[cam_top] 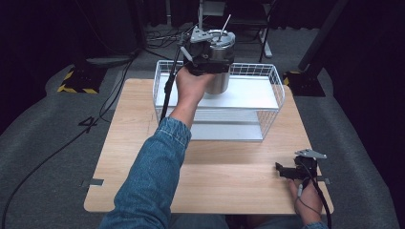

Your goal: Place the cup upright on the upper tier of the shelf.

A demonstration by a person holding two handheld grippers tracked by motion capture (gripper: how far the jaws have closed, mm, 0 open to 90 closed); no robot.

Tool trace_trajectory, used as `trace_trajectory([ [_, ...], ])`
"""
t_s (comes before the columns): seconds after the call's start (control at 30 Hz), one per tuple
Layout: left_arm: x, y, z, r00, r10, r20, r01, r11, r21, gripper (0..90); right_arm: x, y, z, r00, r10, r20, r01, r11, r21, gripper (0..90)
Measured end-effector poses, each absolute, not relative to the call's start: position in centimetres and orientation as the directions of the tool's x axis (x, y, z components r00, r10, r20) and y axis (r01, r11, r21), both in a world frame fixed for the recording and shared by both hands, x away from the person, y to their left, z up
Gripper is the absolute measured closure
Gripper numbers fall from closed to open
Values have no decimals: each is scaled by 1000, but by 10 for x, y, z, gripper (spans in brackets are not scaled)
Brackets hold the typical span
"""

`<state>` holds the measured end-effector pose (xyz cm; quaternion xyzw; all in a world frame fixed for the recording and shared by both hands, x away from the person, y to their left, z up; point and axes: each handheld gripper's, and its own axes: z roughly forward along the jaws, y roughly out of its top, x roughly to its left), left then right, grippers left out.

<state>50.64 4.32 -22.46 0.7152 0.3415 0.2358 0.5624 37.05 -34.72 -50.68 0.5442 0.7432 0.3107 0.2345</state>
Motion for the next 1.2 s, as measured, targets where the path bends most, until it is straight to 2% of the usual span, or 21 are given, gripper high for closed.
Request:
trace_trajectory([
  [0.4,514,39,-243,641,763,-82,261,-116,958,37,371,-347,-507,-297,955,-10,663,214,717,7],
  [0.77,514,35,-250,634,771,-55,272,-156,950,36,371,-347,-507,-298,954,-12,662,216,718,7],
  [1.2,512,34,-253,636,771,-44,250,-152,956,34,371,-347,-507,-298,955,-9,664,214,717,7],
])
